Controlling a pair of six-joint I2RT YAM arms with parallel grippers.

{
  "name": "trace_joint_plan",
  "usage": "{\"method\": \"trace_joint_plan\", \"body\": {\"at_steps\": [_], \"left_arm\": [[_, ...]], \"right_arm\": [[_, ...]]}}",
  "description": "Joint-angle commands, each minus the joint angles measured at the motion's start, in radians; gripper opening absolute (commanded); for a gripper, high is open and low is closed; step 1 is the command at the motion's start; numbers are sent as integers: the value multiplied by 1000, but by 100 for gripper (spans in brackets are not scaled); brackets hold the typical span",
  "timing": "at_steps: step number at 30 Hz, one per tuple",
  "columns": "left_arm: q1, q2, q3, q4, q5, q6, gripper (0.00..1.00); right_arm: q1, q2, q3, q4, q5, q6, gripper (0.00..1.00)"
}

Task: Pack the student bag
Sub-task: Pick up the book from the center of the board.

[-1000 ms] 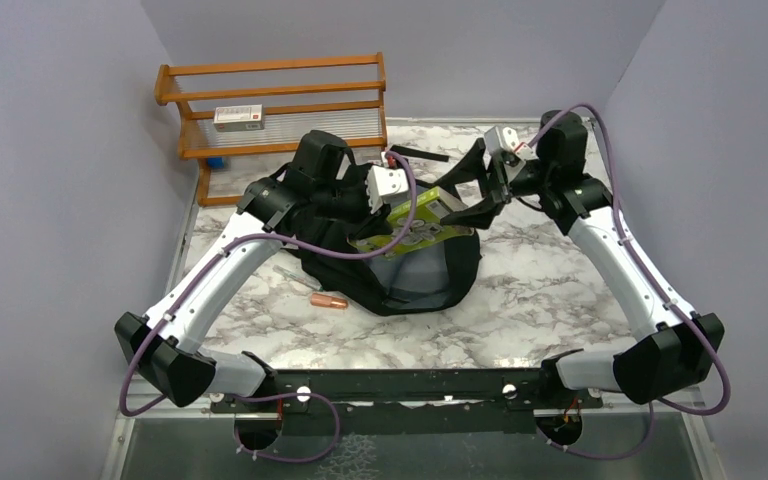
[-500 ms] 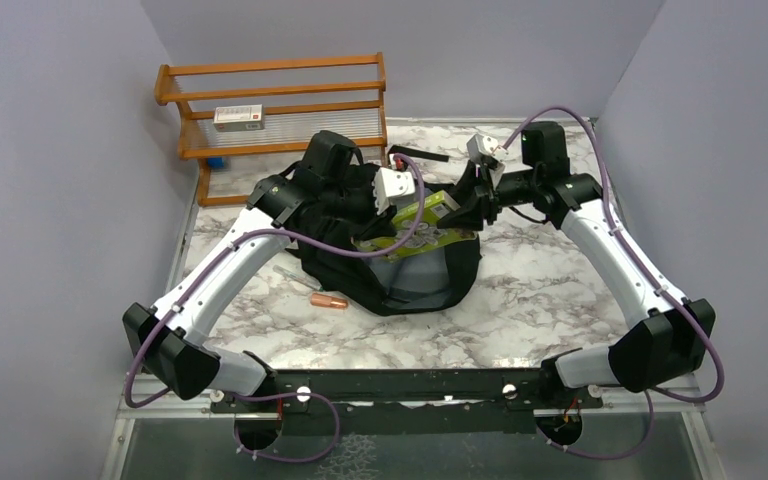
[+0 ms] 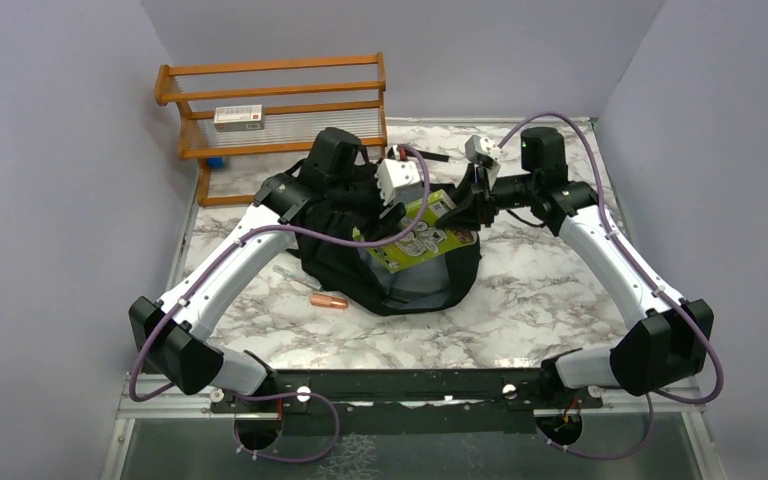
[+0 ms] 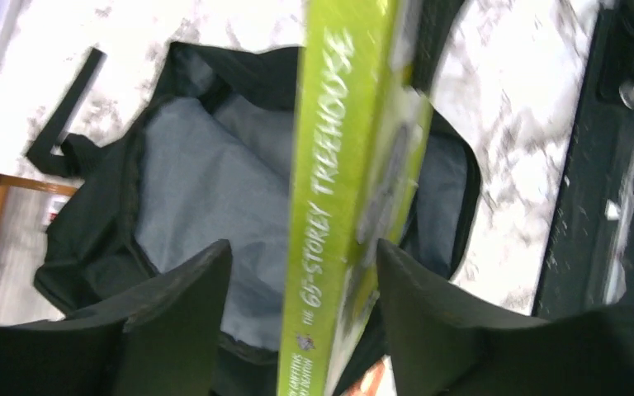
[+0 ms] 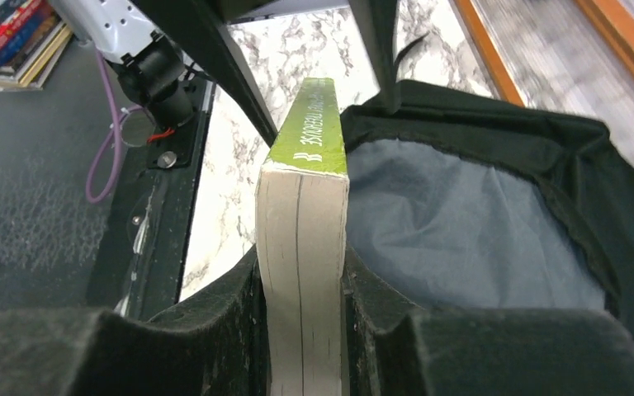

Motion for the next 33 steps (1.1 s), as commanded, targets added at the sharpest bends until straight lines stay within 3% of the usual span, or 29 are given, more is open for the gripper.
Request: {"method": "trace_joint_plan", "body": {"at_steps": [1,3,8,17,25,33], "left_arm": [[-6,-30,-16,243,-146,-99,80],[-6,-42,-38,298,-205,-148,98],[-1,-65,-102,451,-390,-329,99],[3,-12,-87,456,-601,-562,99],[2,28,-138,434,-779,-676,99],[-38,66,-157,378,-823,-673,99]], "right_arm": [[8,-79,-47,196,104,236,1],[8,-98,-58,229,202,337,1],[8,-99,-44,160,503,487,1],[7,-245,-180,217,1073,867,1],[6,-268,-166,125,1289,1024,1],[6,-257,-147,95,1298,1153,1]]}}
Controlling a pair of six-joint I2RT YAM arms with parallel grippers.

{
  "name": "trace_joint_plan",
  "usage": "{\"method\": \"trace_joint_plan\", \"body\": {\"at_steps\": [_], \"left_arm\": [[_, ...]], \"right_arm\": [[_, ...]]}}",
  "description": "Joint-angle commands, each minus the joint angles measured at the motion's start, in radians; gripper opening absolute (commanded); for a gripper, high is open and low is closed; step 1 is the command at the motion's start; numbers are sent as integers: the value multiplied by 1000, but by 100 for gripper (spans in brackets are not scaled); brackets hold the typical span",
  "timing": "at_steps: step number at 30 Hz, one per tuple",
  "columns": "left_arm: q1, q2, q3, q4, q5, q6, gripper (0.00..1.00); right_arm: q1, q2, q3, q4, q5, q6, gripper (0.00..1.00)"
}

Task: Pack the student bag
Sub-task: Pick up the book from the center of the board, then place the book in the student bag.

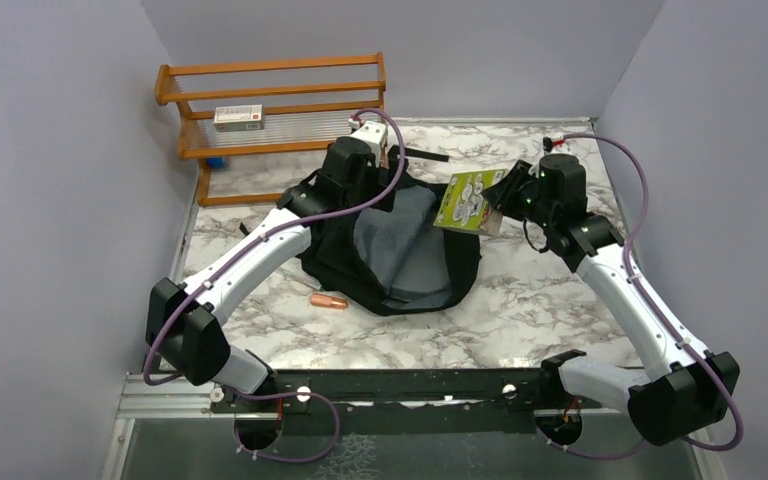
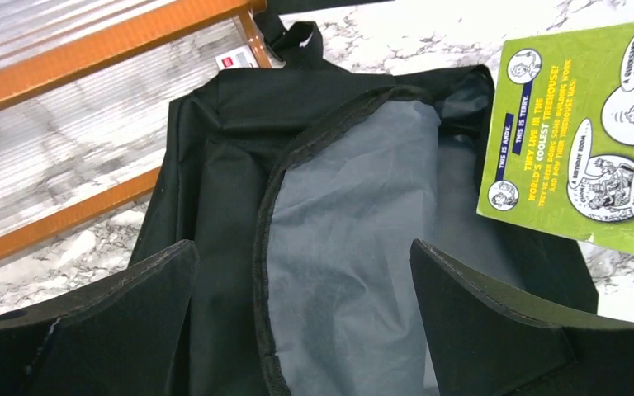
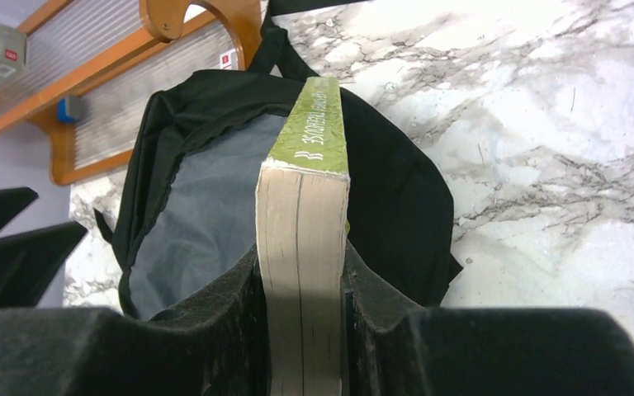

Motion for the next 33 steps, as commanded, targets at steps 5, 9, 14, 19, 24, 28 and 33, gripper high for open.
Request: {"method": "trace_joint_plan", "body": {"at_steps": [5,9,14,19,24,28,33], "left_arm": [[-96,66,39,-97,-131,44,99],[-121,81,39,-131,-133,61,99],[-181,139,71,-162,-155,88,99],[-249,254,138,-202,-234,105,99],[-308,363,190,-256,-346,129,99],[-331,427,195,-274,-414,123,99],[-348,502,206,-276,-517,139,99]], "right_arm": [[2,-52,55,-35,73,206,1],[1,-130,3,-46,117,272,1],[1,-232,-65,-55,197,310,1],[1,-318,-83,-83,278,313,1],[2,-381,-93,-115,327,301,1],[1,-414,-105,-117,338,287,0],[1,-428,-108,-128,332,283,1]]}}
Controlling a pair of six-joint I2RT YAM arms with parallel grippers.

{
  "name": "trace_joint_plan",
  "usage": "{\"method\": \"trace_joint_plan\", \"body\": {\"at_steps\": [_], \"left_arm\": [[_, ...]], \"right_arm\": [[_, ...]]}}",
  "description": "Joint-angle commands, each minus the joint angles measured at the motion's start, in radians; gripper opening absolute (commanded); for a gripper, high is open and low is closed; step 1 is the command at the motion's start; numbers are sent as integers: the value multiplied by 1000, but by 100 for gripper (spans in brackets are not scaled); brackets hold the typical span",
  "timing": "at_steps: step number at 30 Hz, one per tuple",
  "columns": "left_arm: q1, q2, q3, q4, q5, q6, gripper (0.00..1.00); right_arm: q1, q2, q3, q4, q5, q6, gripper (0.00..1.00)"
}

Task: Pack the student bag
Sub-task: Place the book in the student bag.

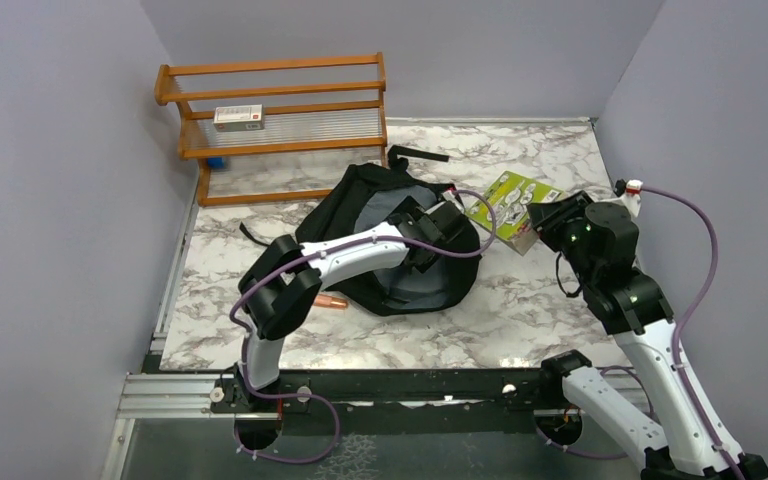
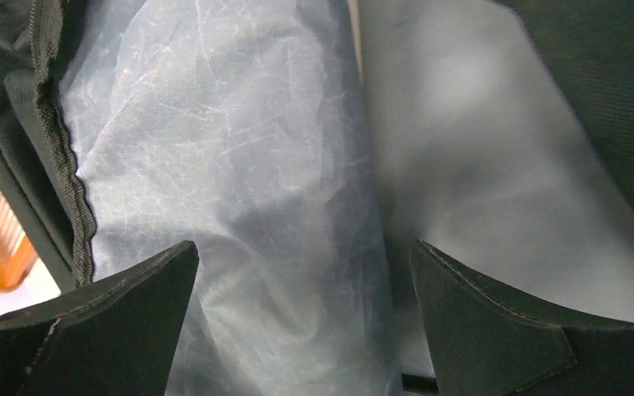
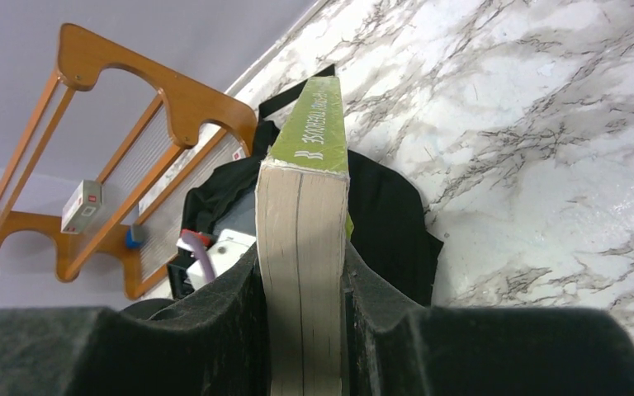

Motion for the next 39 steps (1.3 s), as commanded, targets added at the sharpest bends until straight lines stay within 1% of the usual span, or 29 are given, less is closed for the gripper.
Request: {"method": "trace_joint_plan", "body": {"at_steps": [1,3,4,6,8,12,16,22,26,27,33,39], "left_arm": [[-14,63,47,-24,-167,32,98],[-18,90,48,-22,-207,47,97],[-18,98,49,-22,-221,49,94],[-19,102,48,-22,-243,49,85],[-18,95,46,-22,-254,49,81],[-18,62,59,-24,-244,49,66],[-18,29,89,-34,-210,49,46],[-12,-15,133,-70,-176,40,23],[26,-42,151,-79,-114,7,2],[39,-47,159,-80,-99,1,0],[93,-82,196,-77,-28,-48,0],[115,-110,210,-58,40,-73,0]], "right_arm": [[2,-28,-4,37,34,6,1],[2,-38,-7,34,32,11,1],[1,-42,-7,28,32,15,1],[1,-51,-5,24,35,19,1],[1,-56,-3,23,33,21,1],[2,-51,-4,35,20,26,1],[2,-45,-14,49,-20,41,1],[2,-44,-27,52,-43,70,1],[2,-42,-39,67,-60,82,1],[2,-40,-43,77,-72,89,1],[2,20,-85,180,-227,151,1],[1,138,-127,366,-434,215,1]]}}
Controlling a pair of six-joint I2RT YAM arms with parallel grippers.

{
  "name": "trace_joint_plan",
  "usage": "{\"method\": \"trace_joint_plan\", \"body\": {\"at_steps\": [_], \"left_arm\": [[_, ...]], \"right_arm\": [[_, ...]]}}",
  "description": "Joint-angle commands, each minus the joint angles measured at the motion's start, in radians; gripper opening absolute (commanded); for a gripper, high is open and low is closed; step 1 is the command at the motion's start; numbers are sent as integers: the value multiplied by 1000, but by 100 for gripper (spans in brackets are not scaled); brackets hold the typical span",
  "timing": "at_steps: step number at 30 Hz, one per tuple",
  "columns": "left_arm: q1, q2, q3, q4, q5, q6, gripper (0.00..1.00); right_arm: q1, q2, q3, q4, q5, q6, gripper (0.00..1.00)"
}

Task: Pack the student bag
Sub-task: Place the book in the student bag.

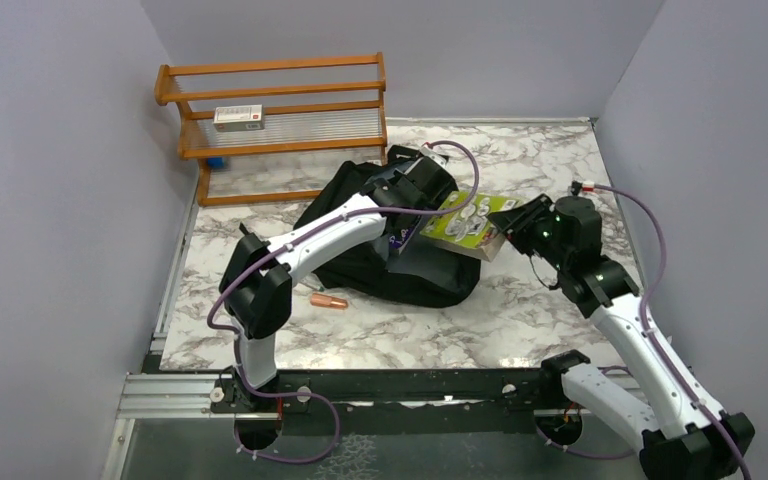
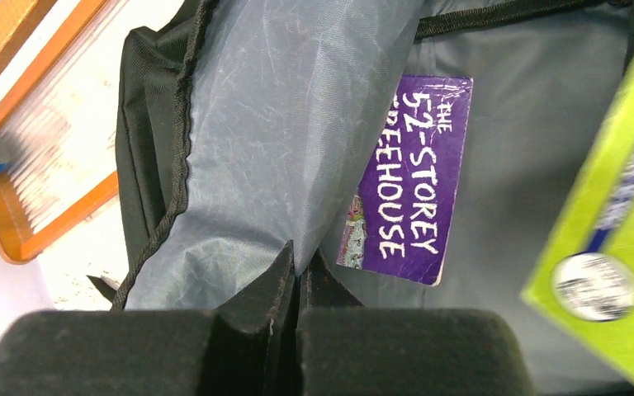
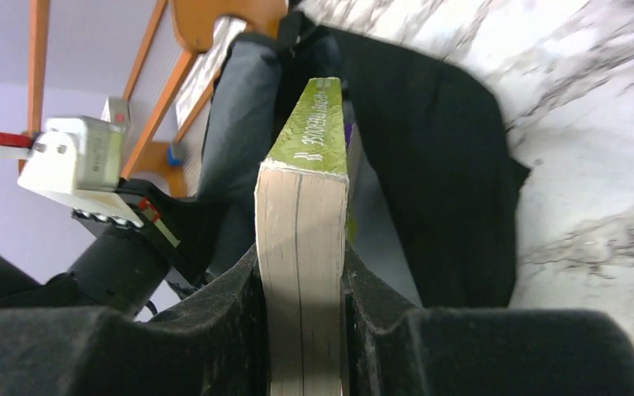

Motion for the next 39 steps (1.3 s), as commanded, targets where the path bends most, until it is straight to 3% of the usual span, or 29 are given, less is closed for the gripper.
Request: {"method": "trace_joint_plan", "body": {"at_steps": [1,16,23,31,39], "left_arm": [[8,-68,46,41,63,-37,0],[29,-109,65,53,123,-79,0],[33,-124,84,55,130,-78,0],[34,-131,93,63,161,-80,0],[33,-137,77,74,158,-91,0]], "right_arm": [[1,69,-3,252,-204,93,1],[3,332,-35,536,-375,194,1],[3,405,-51,592,-330,208,1],[45,552,-78,845,-357,260,1],[144,732,-66,1076,-256,293,1]]}}
